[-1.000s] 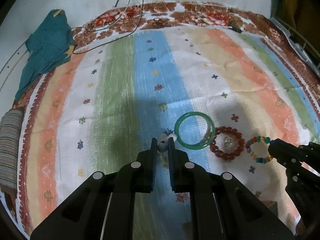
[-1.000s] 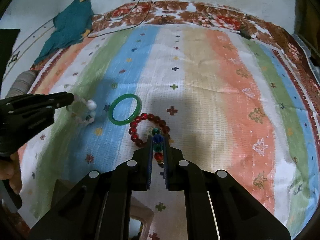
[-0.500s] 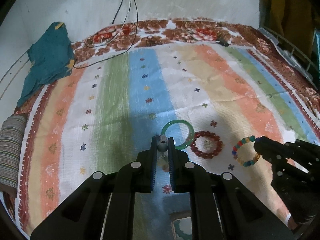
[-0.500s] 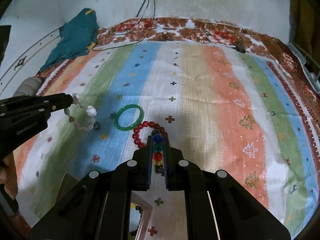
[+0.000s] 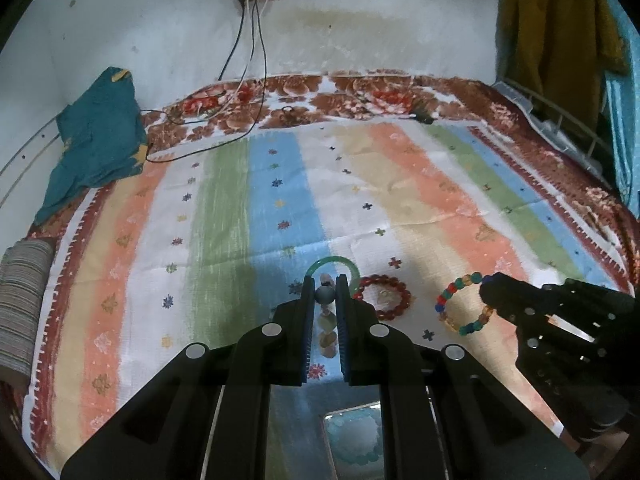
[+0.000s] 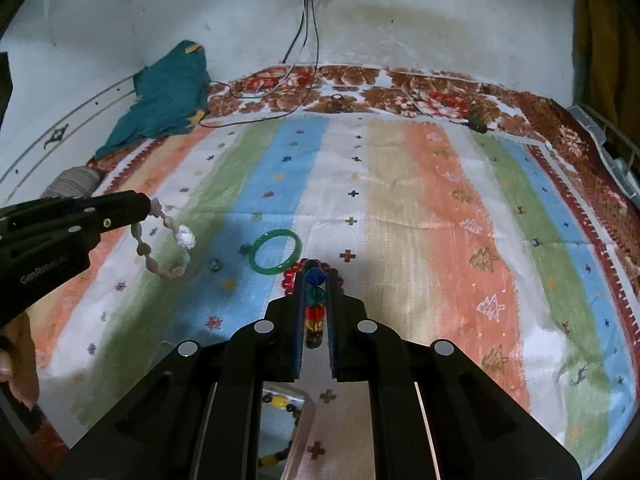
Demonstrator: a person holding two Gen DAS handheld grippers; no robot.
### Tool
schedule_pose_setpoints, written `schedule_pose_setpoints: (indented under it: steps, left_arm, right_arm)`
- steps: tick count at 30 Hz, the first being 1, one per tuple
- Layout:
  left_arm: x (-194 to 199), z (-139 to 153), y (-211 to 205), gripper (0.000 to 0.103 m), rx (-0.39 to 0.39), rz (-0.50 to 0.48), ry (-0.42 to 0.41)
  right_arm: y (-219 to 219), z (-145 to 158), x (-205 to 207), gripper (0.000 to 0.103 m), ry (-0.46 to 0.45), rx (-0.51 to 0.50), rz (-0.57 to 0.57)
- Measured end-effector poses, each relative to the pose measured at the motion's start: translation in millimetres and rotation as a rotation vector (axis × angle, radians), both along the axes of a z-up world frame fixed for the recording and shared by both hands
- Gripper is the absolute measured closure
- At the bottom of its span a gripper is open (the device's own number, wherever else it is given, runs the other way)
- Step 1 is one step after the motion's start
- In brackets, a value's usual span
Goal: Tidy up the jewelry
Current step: 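Lift both held bracelets and carry them toward the tin box, then open both tools over the tin box to release the bracelets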
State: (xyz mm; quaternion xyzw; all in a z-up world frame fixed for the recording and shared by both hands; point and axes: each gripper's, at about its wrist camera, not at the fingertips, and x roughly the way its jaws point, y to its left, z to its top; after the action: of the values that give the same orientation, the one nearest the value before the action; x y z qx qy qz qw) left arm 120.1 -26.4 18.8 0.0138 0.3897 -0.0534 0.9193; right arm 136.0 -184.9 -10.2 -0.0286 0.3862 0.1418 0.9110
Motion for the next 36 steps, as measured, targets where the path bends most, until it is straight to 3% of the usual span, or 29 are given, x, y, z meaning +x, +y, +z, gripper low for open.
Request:
schedule_pose_setpoints:
  steps: [6, 24, 36]
  left_arm:
    - [-13, 5, 3, 0.093, -0.071, -0.036, 0.021]
    - [-66, 18, -6, 0.093, -0.083, -0.082, -0.022]
    - [-84, 15, -10, 0.093, -0.097, -0.082, -0.001]
  right_arm:
    - [-2, 10, -15, 0.093, -0.025, 0.022, 0.013]
    - [3, 14, -58, 0.093, -0.011, 0.045, 0.084]
    - [5, 6, -77, 0.093, 0.023, 0.053, 0.115]
